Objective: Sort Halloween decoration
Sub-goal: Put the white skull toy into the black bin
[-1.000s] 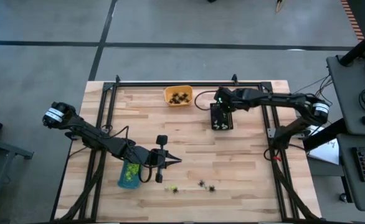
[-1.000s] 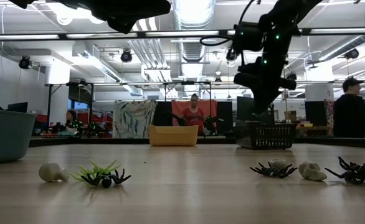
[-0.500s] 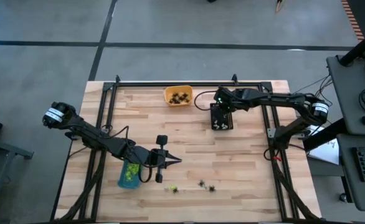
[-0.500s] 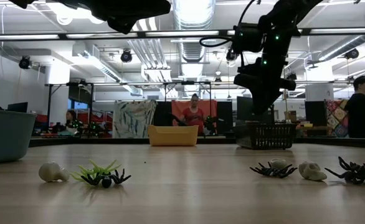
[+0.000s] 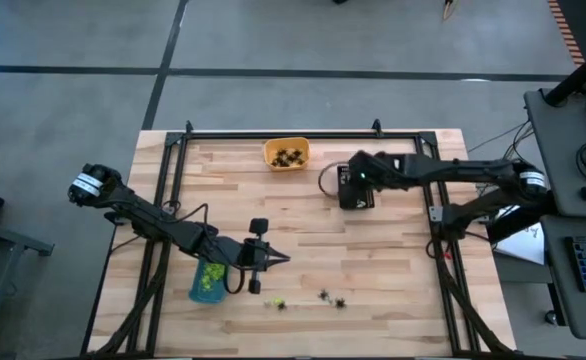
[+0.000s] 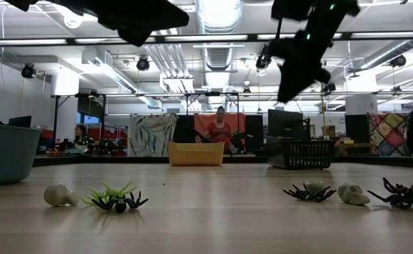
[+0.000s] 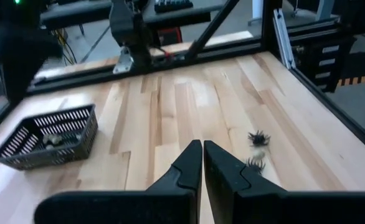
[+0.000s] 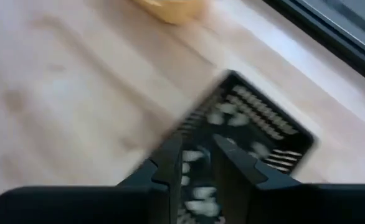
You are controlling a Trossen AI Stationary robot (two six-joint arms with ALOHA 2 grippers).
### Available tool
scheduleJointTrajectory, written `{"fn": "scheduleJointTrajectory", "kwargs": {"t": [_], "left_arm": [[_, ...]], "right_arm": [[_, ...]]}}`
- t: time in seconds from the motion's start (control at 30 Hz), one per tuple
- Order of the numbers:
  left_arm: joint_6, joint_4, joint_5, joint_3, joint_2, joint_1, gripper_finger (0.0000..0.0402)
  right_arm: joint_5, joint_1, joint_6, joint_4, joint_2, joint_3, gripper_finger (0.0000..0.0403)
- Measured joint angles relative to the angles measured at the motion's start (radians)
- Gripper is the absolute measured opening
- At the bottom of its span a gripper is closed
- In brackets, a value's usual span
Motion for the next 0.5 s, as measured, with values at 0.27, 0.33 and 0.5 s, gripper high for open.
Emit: {"fn": "scheduleJointTrajectory", "kwargs": {"t": [0.27,0.33,0.5], "left_arm": [[-0.14,-0.205,0.001,0.068,0.0,-0.027,0.0],[-0.185,-0.312,0.001,0.113,0.001,-0.034,0.0],[-0.241,-0.48,0.001,0.193,0.02,-0.059,0.0]], "right_arm": [[0.107,0.327,-0.011,0.091,-0.059,0.0,0.007],[0.183,0.415,-0.011,0.115,-0.056,0.0,0.007],[0.294,0.598,-0.001,0.159,-0.053,-0.002,0.0064]]}}
